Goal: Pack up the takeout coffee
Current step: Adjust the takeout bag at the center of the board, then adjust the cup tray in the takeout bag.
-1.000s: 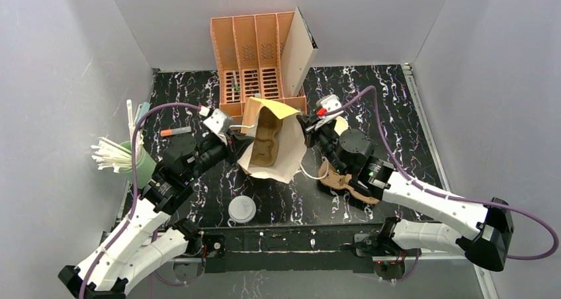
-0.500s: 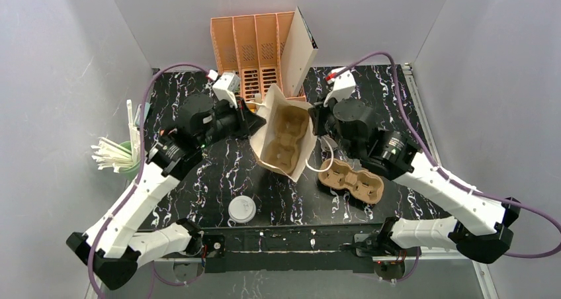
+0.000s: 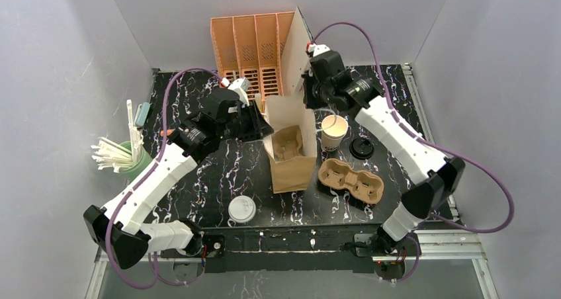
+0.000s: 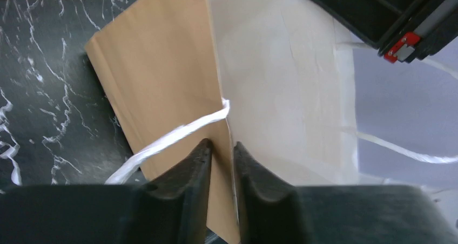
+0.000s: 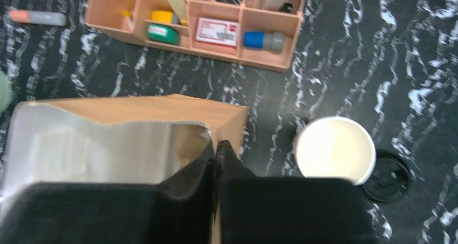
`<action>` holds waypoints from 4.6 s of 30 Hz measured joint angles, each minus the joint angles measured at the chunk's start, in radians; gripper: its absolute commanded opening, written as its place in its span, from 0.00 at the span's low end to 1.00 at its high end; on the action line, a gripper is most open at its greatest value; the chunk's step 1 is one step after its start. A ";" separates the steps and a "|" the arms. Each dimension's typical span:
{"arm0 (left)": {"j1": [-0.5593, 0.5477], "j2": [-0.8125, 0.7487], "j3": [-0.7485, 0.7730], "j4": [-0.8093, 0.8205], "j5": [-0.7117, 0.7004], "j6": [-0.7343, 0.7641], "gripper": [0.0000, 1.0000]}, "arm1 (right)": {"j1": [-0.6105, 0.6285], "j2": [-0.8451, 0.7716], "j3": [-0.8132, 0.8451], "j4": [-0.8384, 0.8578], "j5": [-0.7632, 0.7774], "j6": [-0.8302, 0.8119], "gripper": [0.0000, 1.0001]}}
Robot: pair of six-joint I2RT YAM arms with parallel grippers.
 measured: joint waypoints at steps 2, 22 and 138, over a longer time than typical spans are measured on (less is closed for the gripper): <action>-0.004 -0.003 0.008 -0.025 -0.021 -0.008 0.61 | -0.028 0.060 0.080 -0.013 -0.053 -0.007 0.34; -0.001 0.113 0.427 -0.315 -0.022 0.103 0.57 | -0.007 0.173 0.518 -0.224 -0.103 -0.088 0.28; 0.049 0.095 -0.020 0.075 -0.007 -0.073 0.00 | 0.137 0.283 -0.313 -0.018 -0.121 0.232 0.01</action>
